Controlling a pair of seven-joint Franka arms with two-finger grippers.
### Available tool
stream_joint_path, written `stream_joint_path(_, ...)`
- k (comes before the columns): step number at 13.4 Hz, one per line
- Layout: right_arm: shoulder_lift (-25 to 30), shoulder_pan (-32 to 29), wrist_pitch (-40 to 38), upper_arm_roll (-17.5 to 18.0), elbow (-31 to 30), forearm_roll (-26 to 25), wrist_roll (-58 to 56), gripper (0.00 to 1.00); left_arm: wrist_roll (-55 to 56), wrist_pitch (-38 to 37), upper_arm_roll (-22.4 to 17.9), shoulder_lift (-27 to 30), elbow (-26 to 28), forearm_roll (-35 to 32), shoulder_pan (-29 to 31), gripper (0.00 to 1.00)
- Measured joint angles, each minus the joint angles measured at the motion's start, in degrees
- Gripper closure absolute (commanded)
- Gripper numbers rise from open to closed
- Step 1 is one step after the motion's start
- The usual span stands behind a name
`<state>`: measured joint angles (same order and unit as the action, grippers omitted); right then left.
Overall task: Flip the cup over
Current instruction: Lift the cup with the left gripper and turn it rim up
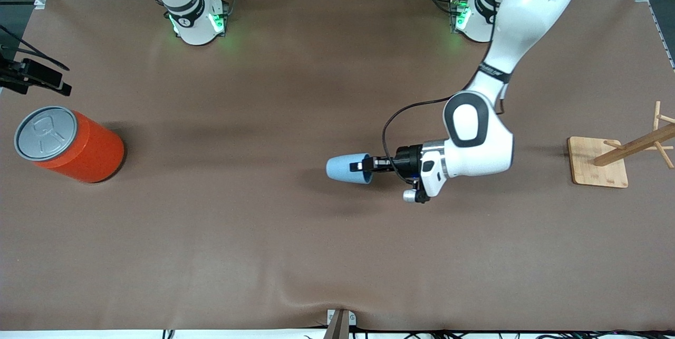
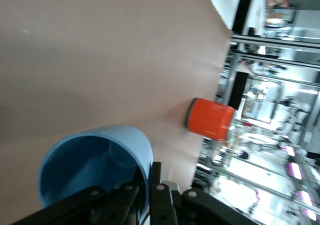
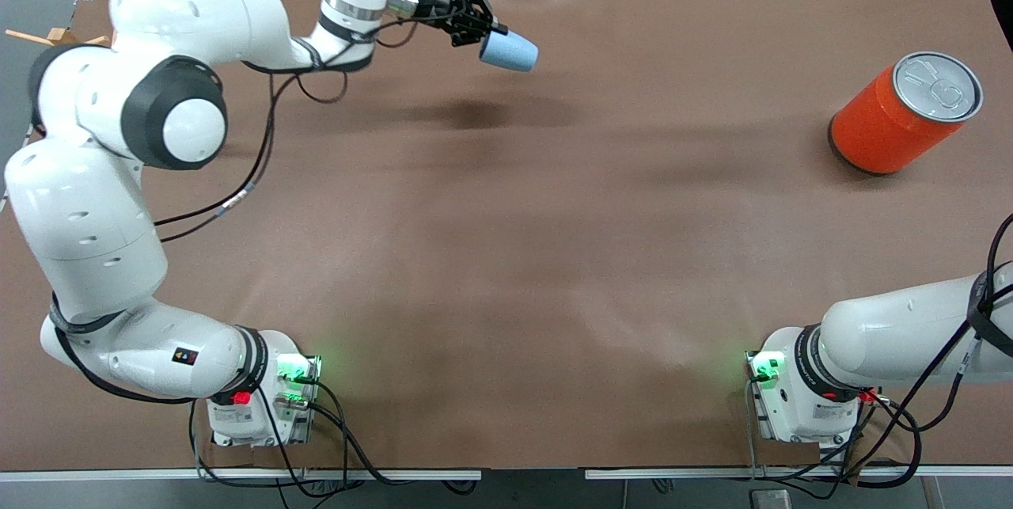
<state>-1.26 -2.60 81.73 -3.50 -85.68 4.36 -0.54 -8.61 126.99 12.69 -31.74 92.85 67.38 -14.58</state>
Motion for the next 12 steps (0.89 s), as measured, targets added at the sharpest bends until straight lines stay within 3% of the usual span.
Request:
stream_joint_path(8,-0.07,-1.75,0.89,-0.27,0.03,0.12,-0.04,0.0,8.86,-10.31,-0.49,9.24,2.09,-44.04,10.79,1.0)
stream_joint_path(12,-0.06,-2.13,0.96,-0.19,0.27,0.22,-0.06,0.0,10.19,-10.09,-0.68,13.51,9.4,-57.5,13.15,1.0)
